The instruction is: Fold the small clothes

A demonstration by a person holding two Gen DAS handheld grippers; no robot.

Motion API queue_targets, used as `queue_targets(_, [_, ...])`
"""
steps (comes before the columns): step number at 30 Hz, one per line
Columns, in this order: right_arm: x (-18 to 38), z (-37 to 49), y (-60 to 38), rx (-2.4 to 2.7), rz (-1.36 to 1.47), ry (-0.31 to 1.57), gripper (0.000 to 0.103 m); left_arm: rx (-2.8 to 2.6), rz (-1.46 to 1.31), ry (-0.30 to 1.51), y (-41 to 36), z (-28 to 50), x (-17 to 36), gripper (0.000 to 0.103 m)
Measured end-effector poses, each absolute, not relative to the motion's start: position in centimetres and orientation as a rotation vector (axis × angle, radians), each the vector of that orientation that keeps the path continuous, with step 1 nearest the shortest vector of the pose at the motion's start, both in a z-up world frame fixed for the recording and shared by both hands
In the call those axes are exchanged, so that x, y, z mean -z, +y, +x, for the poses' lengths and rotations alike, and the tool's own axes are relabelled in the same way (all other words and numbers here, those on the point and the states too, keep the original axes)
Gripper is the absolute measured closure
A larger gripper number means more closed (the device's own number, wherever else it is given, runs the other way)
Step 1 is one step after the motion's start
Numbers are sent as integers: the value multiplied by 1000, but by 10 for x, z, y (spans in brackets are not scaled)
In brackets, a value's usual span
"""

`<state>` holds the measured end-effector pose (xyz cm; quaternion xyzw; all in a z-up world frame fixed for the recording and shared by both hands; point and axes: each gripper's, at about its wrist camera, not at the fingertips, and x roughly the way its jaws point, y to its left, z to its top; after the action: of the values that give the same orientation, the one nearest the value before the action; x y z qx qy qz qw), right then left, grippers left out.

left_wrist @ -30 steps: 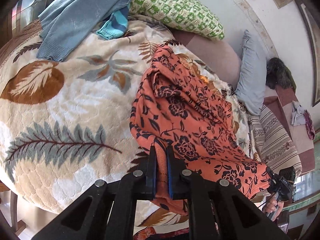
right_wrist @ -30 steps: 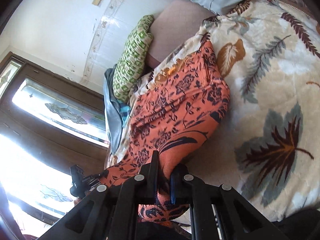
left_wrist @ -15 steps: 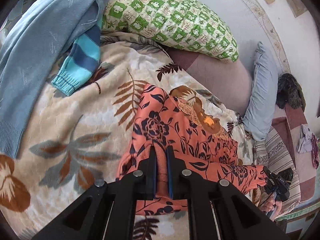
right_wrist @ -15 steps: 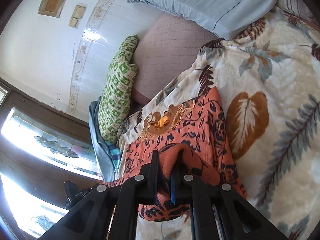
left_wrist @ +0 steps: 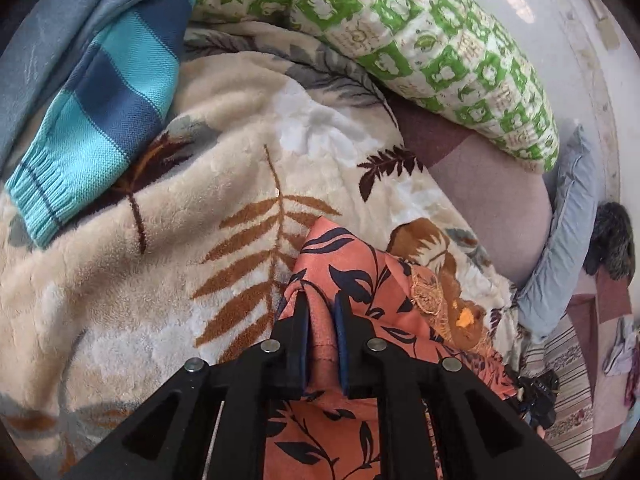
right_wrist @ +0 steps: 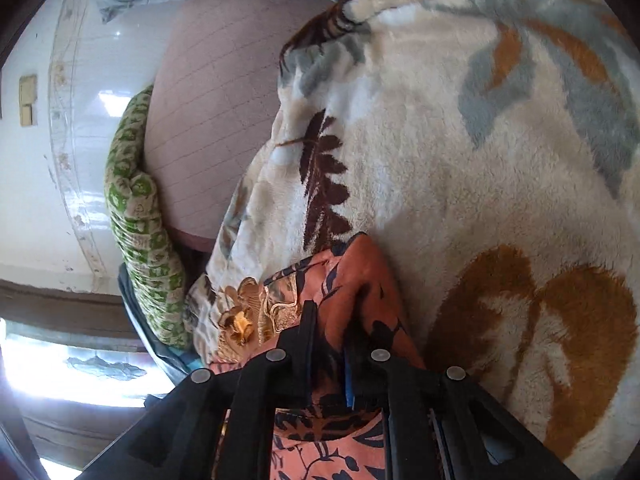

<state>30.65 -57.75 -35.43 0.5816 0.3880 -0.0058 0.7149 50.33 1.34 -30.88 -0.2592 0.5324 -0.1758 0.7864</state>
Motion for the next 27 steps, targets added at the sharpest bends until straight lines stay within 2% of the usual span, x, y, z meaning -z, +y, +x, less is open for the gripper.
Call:
queue_targets(1, [348, 300, -578, 9, 1283, 834, 89, 366, -581, 1102, 20, 497, 301, 83])
queue_targets(2, [338, 292, -579, 14, 1254, 806, 86, 340, -595, 1037, 28, 490, 291, 66])
queue_targets(3, [326, 283, -580, 32, 1219, 775, 78, 316, -615, 964, 38, 483, 278, 49])
queue_targets(4, [315, 274, -584, 58, 1201, 741, 70, 289, -637, 893, 48, 474, 263, 46])
queue_targets(5, [303, 261, -587, 84, 1209, 700, 47, 260, -644, 841, 56, 463, 249, 45])
queue_targets(6, [292, 249, -587, 111, 1214, 652, 32, 247, -628, 808, 59, 451, 235, 45])
queue_targets(8, [264, 238, -578, 100, 1131, 639, 33, 248, -541, 796, 55, 426, 216, 42])
queue_targets(10, [238, 237, -553, 93, 974, 709, 33, 227, -458, 828, 45, 400, 213, 37])
queue_targets(14, [219, 249, -475, 6, 735, 849, 35, 220, -378, 943, 19, 359, 247, 36])
queue_targets(16, [226, 259, -430, -35, 652, 923, 39, 251, -394, 987, 6, 346, 274, 36])
queue_targets(18, [240, 272, -385, -79, 574, 1004, 50, 231, -344, 1034, -4, 342, 295, 36])
queue_targets(21, [266, 285, -326, -131, 453, 1102, 58, 223, -299, 1046, -6, 345, 303, 36])
queue_targets(27, [302, 337, -279, -87, 375, 1126, 61, 260, -251, 1040, -4, 364, 303, 36])
